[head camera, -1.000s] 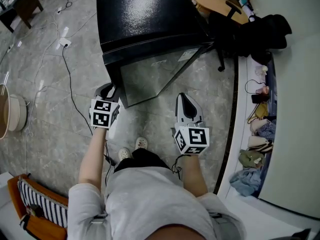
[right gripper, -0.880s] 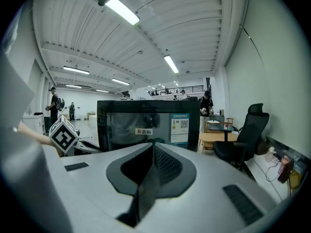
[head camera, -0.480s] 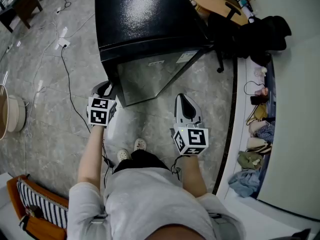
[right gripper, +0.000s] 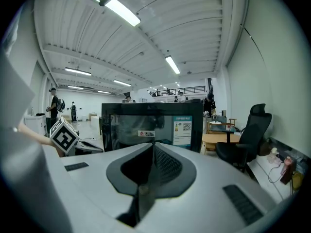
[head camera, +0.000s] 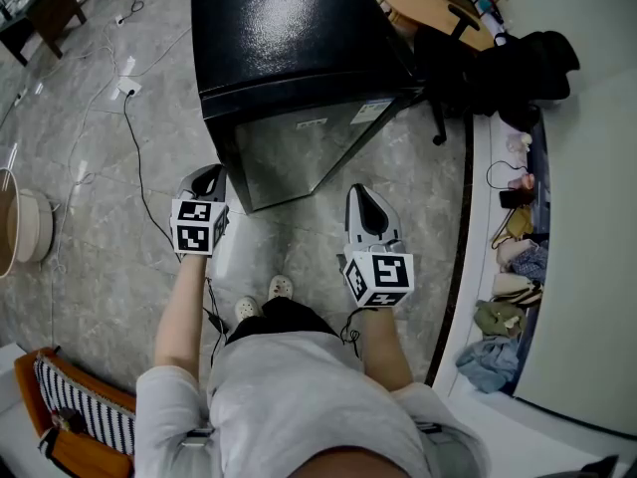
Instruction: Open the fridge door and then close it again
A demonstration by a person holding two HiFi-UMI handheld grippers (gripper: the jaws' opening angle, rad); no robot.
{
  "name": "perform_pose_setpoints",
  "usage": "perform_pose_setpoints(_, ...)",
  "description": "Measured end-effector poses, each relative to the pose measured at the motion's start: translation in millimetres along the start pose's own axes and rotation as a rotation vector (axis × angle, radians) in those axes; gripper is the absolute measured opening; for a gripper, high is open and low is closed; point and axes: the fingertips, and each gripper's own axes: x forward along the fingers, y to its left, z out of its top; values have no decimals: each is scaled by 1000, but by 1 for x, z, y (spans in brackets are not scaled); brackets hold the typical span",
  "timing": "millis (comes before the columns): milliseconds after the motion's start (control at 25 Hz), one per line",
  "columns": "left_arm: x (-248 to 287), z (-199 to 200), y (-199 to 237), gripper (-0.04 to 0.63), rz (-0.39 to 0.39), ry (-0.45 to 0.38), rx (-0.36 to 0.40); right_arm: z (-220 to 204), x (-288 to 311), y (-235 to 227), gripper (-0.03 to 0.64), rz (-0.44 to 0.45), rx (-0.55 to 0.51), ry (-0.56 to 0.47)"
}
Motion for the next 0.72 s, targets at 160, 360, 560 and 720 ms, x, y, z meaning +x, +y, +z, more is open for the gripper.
perform_pose_setpoints(160,-16,3,-6,14,-6,-22,19,4,-3,5,25,6,0,-12)
perform_pose_setpoints(360,-43,10,-19,14,-22,-72,17,10,-11,15,25,15,-5,-32)
perform_pose_setpoints(560,-71,23,-30,14,-39,-139,20,16,-21,23,26,14,-5,-52)
perform_pose_setpoints(720,-96,37,-38,14,-42,-198,64,23,-31,32,25,9,-9,-68)
